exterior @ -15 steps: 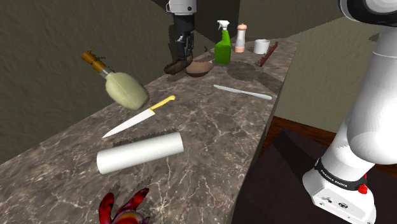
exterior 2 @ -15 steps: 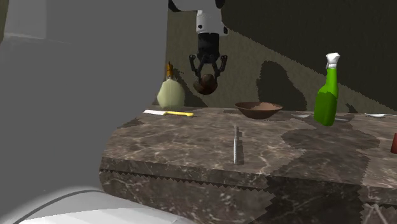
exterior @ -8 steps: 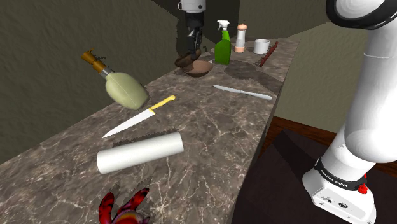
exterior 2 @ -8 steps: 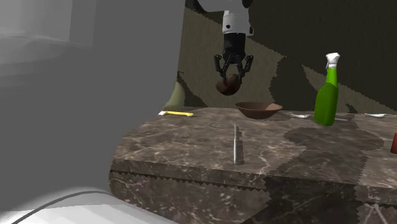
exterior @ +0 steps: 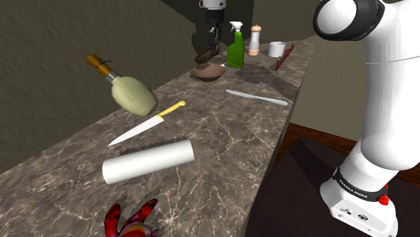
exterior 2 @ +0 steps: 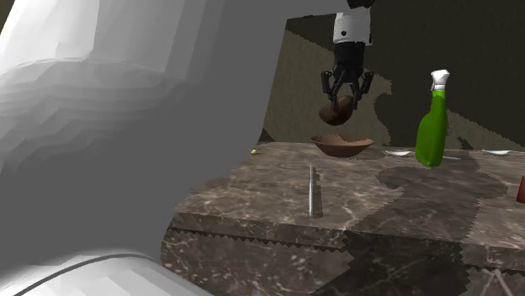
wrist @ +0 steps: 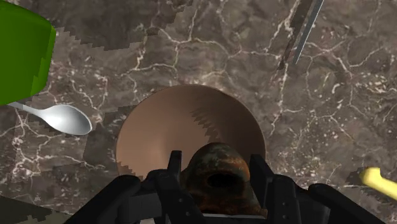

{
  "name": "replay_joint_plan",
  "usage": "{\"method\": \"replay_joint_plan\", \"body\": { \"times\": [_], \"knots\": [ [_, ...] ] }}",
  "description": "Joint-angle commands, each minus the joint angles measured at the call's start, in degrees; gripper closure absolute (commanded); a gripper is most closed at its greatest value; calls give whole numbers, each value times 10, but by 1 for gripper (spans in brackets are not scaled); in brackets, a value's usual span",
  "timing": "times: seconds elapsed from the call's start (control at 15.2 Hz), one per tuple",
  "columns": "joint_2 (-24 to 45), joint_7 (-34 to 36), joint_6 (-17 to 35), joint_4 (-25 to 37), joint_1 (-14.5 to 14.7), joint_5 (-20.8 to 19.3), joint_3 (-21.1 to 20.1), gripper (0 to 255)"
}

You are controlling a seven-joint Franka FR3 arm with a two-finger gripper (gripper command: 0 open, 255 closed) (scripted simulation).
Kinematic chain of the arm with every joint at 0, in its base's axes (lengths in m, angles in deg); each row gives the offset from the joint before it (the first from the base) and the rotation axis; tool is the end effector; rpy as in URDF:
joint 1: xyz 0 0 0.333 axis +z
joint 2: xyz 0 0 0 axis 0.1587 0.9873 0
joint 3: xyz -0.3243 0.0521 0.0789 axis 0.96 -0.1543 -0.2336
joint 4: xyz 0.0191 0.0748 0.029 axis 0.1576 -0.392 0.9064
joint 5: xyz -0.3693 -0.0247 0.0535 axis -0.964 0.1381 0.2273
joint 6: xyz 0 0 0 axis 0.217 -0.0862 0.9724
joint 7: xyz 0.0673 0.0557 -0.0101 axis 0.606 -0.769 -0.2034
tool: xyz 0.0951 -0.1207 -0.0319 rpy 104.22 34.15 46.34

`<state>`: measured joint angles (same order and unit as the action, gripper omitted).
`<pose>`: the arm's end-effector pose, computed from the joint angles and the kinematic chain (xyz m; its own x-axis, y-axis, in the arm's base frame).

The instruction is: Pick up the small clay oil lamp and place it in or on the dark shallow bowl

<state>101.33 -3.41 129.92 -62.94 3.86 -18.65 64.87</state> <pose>0.6651 -0.0272 0.5524 0.8666 0.4985 0.0218 0.4988 -0.8666 -0.0134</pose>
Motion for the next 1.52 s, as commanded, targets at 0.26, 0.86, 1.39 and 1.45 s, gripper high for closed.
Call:
{"method": "replay_joint_plan", "body": {
  "times": [0.26,0.86,1.39,1.45],
  "knots": [
    [2,-17,31,-29,-12,2,4,255],
    [-15,-18,111,-126,-14,3,4,255],
    [-17,-18,124,-140,-14,3,4,255],
    [-17,-18,124,-140,-14,3,4,255]
  ]
}}
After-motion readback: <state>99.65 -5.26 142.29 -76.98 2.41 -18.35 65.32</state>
